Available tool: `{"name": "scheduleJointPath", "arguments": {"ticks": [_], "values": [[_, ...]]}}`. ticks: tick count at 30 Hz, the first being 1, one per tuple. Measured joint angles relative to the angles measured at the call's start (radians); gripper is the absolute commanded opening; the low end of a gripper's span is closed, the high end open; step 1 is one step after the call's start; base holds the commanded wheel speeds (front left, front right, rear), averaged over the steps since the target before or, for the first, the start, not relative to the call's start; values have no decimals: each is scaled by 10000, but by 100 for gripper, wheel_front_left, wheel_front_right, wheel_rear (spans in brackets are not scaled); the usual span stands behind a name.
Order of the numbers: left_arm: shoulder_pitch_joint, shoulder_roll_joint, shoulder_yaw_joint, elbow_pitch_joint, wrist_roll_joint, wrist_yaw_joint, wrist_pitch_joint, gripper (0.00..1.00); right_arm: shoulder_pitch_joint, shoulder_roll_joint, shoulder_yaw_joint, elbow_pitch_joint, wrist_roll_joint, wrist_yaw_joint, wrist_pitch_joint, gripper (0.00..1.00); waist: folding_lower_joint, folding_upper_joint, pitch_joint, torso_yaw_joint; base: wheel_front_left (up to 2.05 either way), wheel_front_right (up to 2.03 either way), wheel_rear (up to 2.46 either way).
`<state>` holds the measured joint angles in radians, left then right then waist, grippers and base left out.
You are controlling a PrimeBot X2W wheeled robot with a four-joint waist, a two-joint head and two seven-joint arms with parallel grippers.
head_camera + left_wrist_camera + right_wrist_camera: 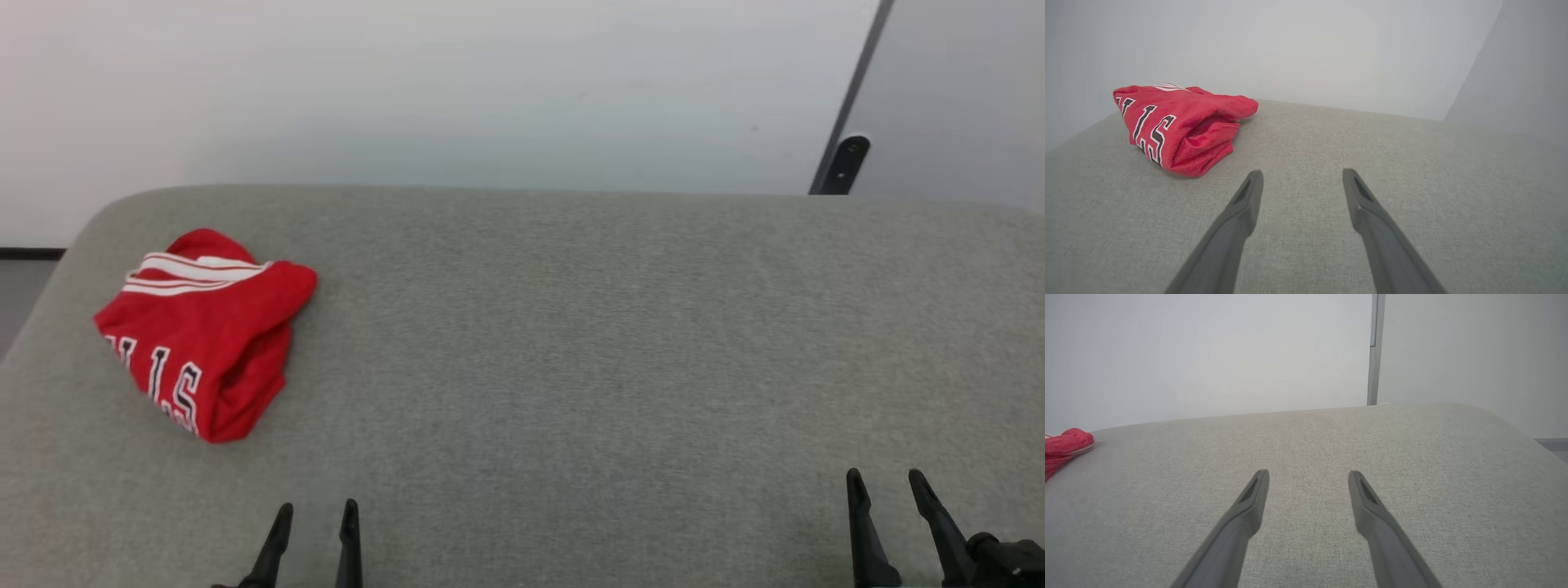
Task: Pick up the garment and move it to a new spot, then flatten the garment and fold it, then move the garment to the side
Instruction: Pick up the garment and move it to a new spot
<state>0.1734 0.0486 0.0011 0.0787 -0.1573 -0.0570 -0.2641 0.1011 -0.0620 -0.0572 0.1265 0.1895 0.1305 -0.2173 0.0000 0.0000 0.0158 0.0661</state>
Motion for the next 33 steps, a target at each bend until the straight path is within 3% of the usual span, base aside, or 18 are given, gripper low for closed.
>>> {"name": "scheduleJointPath", "arguments": {"ticks": [7,20,25,33], "values": [[66,2,-52,86,-278,107,0,100,126,-77,199,-27,48,0,21,100,0,0,-71,665,0,0,0],[285,6,-54,157,-435,265,0,100,-13,-320,1129,12,215,0,217,100,0,0,-248,3058,0,0,0],[558,19,98,-439,-965,794,-2,100,-884,-658,2159,25,426,2,441,100,0,0,-172,4056,0,0,0],[867,15,44,-1103,-1407,1457,0,100,-1780,-1070,3168,468,813,2,546,100,0,0,267,4566,0,0,0]]}}
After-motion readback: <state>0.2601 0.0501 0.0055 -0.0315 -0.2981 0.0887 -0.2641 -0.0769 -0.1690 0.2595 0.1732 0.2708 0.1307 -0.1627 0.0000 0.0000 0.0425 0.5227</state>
